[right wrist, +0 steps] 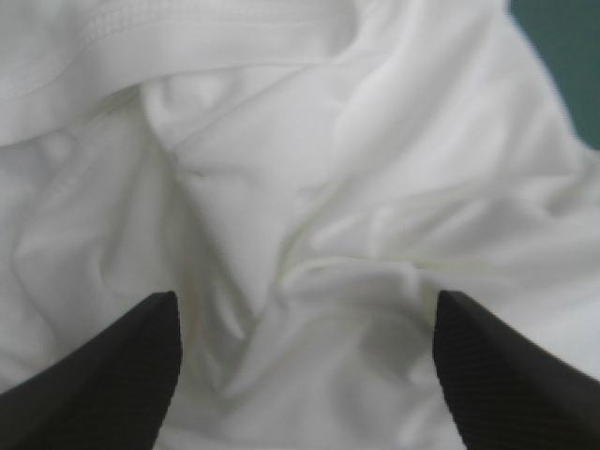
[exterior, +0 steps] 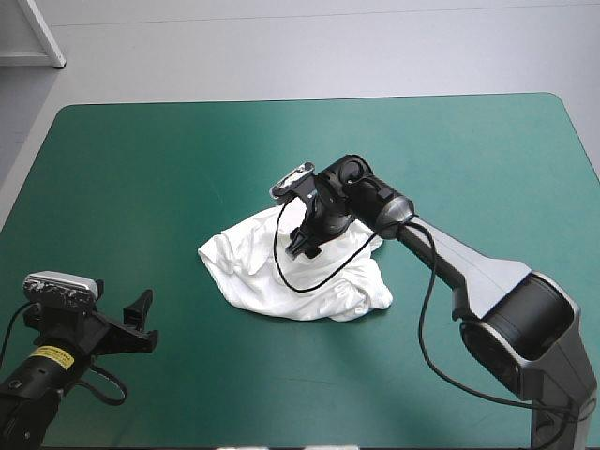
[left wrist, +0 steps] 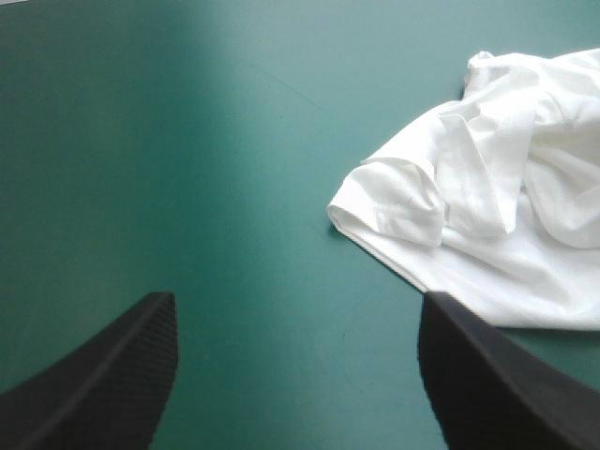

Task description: Fold the cloth

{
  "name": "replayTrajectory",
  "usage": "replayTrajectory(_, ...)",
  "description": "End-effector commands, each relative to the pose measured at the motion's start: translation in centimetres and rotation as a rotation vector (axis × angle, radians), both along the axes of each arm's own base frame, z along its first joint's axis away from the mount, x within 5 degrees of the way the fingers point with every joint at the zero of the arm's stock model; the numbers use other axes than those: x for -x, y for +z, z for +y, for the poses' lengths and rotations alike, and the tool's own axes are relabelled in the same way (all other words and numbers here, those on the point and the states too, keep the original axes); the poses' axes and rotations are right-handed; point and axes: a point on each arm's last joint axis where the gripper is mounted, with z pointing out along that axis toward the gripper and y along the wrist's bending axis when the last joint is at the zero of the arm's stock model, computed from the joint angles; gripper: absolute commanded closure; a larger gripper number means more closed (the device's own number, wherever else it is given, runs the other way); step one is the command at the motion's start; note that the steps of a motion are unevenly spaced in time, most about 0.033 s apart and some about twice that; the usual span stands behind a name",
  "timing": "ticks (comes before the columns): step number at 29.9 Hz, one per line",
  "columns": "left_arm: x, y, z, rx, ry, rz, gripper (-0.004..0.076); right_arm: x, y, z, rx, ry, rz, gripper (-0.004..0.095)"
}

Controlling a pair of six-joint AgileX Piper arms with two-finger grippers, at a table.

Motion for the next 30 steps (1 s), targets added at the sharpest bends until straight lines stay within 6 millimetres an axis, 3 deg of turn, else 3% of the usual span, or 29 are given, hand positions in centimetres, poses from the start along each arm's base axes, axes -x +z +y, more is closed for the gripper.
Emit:
replayTrajectory(1,-0.5,1.3,-0.1,-0.022,-0.018,-0.058,0.0202,1.6,7.3,-2.5,-0.035,-0.048,-0.154,0.019)
replayTrajectory(6,-1.1,1.1,-0.3,-0.004,-0.021,-0.015,0.0202,4.9,12.0,-5.4,-0.122,-0.135,-0.2,0.0209)
replayTrajectory(10,-2.2,2.0,-0.7,0.03,-0.032,0.054,0.0202,7.4,13.8,-7.4,-0.184,-0.173,-0.209,0.0232)
replayTrajectory(16,-6.0,4.0,-1.3,0.023,-0.038,0.126,0.0202,10.6,11.9,-9.5,-0.182,-0.203,-0.121,0.0237)
replayTrajectory(20,-8.6,4.1,-1.7,0.016,-0.038,0.168,0.0202,12.6,10.0,-11.0,-0.161,-0.219,-0.061,0.0237)
replayTrajectory(24,-11.5,2.4,-2.0,0.012,-0.03,0.229,0.0202,14.5,8.3,-12.3,-0.152,-0.247,-0.006,0.0237)
replayTrajectory(30,-15.3,-1.5,-3.1,0.03,-0.068,0.351,0.0202,16.1,7.4,-13.7,-0.158,-0.282,0.012,0.0237)
